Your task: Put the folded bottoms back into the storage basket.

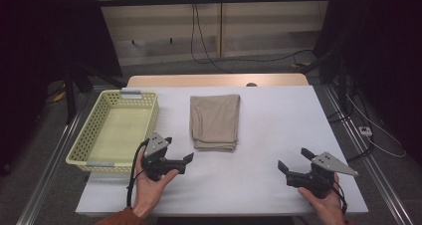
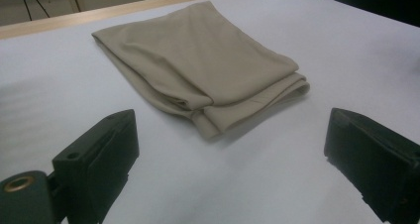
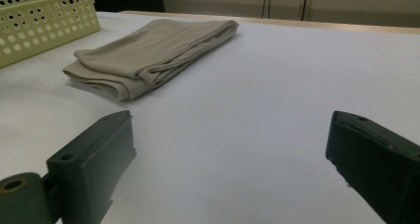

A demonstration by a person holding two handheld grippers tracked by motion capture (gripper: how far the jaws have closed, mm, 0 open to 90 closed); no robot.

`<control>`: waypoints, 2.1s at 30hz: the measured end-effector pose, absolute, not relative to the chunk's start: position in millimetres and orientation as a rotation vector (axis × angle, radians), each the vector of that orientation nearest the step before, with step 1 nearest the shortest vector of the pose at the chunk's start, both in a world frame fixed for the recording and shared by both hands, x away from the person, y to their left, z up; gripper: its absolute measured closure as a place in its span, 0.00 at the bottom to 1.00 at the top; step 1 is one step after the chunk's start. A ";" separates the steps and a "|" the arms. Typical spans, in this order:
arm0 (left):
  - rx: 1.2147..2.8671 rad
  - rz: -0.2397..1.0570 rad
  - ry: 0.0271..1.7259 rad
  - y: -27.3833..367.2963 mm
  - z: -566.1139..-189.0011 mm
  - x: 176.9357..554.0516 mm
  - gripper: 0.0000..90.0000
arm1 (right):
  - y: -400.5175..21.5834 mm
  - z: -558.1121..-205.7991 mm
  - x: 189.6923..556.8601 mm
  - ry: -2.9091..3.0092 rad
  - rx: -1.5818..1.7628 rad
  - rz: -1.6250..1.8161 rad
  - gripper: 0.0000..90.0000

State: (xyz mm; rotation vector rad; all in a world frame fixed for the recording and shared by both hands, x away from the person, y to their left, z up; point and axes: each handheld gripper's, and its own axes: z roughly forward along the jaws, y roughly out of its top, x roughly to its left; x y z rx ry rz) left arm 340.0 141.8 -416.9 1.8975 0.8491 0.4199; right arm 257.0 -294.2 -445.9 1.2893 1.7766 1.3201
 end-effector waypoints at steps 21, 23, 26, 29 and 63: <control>1.900 0.417 0.886 123.3 -411.0 372.4 0.04 | -293.6 -446.7 257.4 1.785 1.288 1.313 0.05; 1.895 0.417 0.877 119.8 -409.6 375.1 0.04 | -293.6 -446.8 257.5 1.787 1.287 1.310 0.05; 1.897 0.413 0.871 114.5 -407.9 380.2 0.05 | -293.3 -446.6 257.2 1.787 1.287 1.314 0.05; 1.902 0.431 0.875 110.6 -406.5 387.2 0.05 | -293.5 -446.6 257.2 1.790 1.288 1.317 0.05; 1.962 0.298 1.159 69.6 -424.9 497.4 0.15 | -294.3 -447.4 257.2 1.795 1.303 1.328 0.05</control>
